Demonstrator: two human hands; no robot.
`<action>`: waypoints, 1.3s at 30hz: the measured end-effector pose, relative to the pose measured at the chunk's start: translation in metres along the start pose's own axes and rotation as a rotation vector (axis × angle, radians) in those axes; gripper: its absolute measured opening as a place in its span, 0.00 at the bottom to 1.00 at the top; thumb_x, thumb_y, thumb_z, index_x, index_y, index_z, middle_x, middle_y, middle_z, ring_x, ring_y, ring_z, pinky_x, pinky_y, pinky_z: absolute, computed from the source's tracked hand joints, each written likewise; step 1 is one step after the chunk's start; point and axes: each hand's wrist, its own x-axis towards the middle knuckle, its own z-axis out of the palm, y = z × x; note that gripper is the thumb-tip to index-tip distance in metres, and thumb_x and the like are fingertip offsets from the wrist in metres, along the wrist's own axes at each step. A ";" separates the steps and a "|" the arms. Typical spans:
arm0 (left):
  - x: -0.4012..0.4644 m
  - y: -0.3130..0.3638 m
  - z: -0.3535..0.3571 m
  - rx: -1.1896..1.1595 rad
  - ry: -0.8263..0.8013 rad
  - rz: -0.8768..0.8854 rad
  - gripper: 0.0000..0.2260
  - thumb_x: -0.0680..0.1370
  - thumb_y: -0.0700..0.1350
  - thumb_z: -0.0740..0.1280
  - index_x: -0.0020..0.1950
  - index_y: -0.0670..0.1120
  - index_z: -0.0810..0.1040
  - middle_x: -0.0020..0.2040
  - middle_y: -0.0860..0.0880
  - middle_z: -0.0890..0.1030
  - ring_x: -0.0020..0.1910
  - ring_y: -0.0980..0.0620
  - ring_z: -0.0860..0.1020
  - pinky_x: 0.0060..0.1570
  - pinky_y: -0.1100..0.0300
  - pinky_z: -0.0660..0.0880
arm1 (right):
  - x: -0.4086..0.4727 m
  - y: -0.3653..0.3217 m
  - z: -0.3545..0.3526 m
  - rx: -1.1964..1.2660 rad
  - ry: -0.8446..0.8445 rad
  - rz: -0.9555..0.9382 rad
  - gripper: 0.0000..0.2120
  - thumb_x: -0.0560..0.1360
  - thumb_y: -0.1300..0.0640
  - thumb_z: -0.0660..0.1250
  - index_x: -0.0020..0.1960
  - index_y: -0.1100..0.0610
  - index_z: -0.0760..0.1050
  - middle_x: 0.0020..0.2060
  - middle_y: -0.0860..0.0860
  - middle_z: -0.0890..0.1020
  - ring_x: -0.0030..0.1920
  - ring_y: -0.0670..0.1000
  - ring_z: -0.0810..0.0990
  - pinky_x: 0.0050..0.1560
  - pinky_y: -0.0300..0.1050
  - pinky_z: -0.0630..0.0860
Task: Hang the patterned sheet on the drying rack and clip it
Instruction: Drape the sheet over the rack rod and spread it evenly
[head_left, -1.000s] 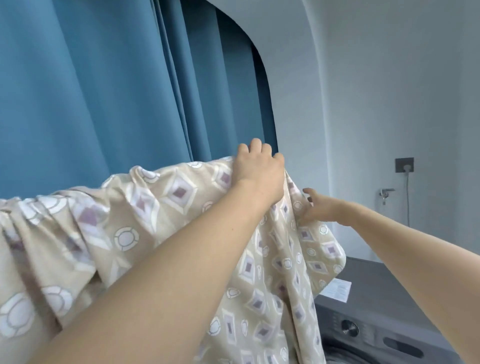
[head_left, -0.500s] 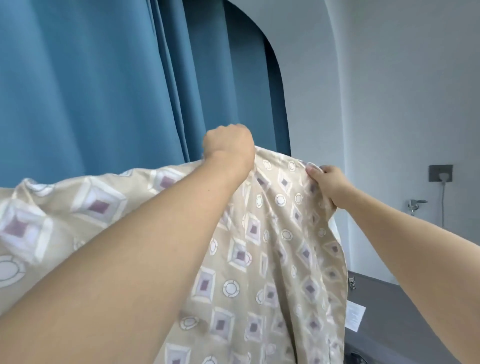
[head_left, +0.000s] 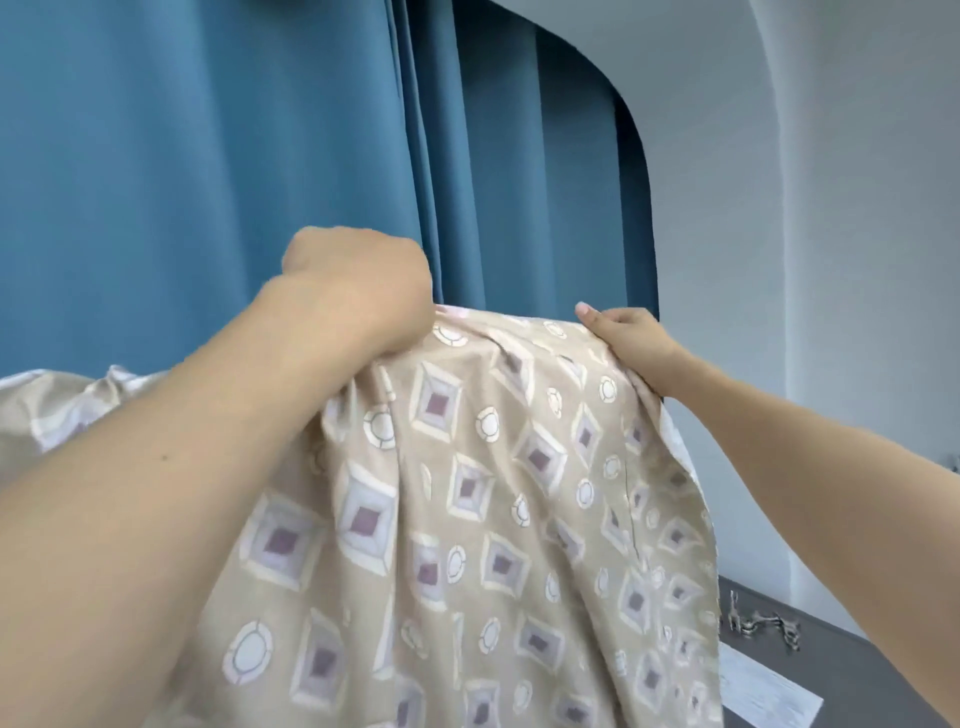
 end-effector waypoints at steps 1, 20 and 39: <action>-0.003 -0.002 -0.002 -0.048 0.038 0.023 0.08 0.79 0.46 0.57 0.41 0.48 0.71 0.39 0.50 0.73 0.36 0.48 0.71 0.31 0.59 0.58 | -0.002 -0.003 0.003 0.014 -0.053 0.004 0.26 0.76 0.40 0.66 0.28 0.55 0.66 0.24 0.47 0.71 0.26 0.48 0.70 0.34 0.40 0.71; -0.005 0.071 0.035 -0.216 0.031 0.280 0.04 0.73 0.46 0.60 0.39 0.49 0.67 0.38 0.50 0.71 0.42 0.45 0.71 0.40 0.55 0.63 | -0.055 -0.017 0.000 -0.622 -0.466 -0.208 0.13 0.76 0.61 0.58 0.44 0.46 0.76 0.34 0.41 0.78 0.35 0.42 0.75 0.40 0.38 0.72; -0.009 0.078 0.041 -0.265 0.166 0.219 0.09 0.77 0.47 0.56 0.37 0.48 0.67 0.33 0.50 0.67 0.39 0.45 0.70 0.38 0.55 0.60 | -0.073 0.004 0.011 -0.496 -0.305 -0.229 0.13 0.79 0.66 0.57 0.47 0.53 0.78 0.47 0.43 0.73 0.51 0.46 0.75 0.54 0.39 0.71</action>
